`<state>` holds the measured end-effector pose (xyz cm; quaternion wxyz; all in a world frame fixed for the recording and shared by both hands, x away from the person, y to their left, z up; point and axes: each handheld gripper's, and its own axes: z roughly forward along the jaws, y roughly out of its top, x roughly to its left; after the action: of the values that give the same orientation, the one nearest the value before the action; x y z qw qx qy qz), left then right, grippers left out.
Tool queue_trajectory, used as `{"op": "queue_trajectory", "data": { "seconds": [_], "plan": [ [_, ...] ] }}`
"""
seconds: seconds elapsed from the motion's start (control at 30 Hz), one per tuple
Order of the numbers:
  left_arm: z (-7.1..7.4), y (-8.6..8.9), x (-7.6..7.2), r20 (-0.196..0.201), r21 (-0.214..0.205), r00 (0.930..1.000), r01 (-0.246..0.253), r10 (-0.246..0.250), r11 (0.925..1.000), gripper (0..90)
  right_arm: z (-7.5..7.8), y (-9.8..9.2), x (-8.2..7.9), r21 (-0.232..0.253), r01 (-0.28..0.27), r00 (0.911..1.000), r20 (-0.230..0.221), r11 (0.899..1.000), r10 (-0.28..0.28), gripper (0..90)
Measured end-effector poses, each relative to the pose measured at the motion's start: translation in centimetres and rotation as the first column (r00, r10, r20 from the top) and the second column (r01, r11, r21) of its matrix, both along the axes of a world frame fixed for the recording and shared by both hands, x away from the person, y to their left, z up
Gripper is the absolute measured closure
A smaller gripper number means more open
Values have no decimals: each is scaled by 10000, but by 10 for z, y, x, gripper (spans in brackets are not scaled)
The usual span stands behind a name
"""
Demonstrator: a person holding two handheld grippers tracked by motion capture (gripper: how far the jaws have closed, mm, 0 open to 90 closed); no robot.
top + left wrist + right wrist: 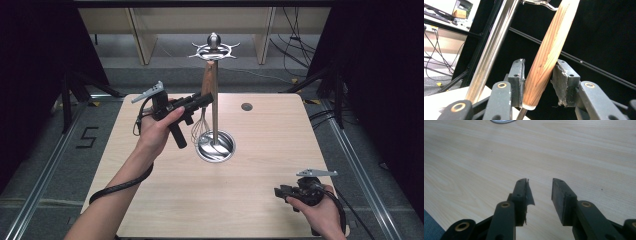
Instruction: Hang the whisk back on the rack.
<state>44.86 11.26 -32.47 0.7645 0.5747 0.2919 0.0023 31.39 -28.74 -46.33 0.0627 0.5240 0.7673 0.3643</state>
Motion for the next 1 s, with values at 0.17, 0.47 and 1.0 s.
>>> {"op": "queue_trajectory", "data": {
  "seconds": [0.17,0.47,1.0],
  "plan": [
    [0,1,0,41,140,9999,-135,134,9998,562,0,0,0,3,-7,10000,-8,10000,7,658],
    [2,6,-7,635,883,9934,-1005,951,9910,470,0,0,0,-1,4,10000,12,10000,-4,656],
    [-11,37,-62,2248,3106,9592,-2371,1712,9205,446,2,-1,-1,36,125,9999,-102,9999,-125,648]
  ]
}}
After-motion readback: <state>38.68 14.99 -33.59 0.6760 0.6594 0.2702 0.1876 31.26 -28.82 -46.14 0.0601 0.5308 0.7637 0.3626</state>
